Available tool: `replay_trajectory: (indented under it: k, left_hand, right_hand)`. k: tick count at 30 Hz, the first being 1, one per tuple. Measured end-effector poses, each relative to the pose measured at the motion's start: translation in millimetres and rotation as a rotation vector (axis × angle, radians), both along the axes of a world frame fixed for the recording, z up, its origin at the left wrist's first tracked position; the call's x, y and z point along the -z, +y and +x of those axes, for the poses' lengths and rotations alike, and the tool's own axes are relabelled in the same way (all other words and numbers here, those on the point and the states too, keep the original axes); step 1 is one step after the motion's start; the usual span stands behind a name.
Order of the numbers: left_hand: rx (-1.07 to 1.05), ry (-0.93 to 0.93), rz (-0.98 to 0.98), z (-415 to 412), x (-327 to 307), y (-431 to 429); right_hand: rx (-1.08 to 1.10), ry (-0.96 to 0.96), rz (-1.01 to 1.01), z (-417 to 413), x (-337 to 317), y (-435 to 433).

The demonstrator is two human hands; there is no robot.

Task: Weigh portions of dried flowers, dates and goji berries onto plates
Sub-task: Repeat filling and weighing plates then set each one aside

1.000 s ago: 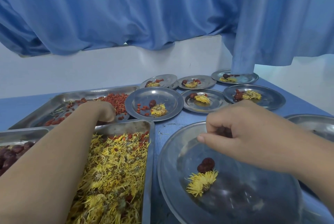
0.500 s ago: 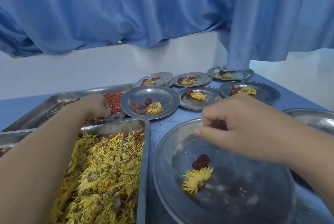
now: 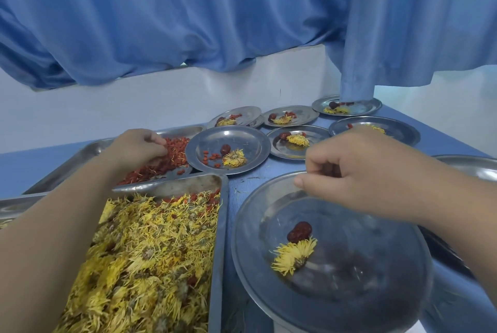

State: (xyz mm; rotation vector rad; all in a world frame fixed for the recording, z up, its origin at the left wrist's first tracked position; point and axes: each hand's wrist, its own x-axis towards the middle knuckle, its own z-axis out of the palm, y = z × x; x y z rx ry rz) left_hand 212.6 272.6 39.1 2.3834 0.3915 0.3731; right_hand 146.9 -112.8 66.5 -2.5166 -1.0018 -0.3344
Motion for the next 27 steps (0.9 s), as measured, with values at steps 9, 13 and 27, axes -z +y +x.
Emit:
replay_trajectory:
  k: [9, 13, 27]
  left_hand:
    - [0.389, 0.149, -0.539, -44.1, -22.0, -84.8]
    - [0.577, 0.213, -0.491, -57.9, -28.7, -140.8]
    - [0.555, 0.111, -0.077, -87.3, -16.4, -189.3]
  right_hand:
    - [0.038, 0.013, 0.079, 4.4, -10.4, -15.5]
    - [0.035, 0.019, 0.106, 3.2, -13.3, -19.2]
    - [0.029, -0.012, 0.108, -8.9, -20.8, -15.9]
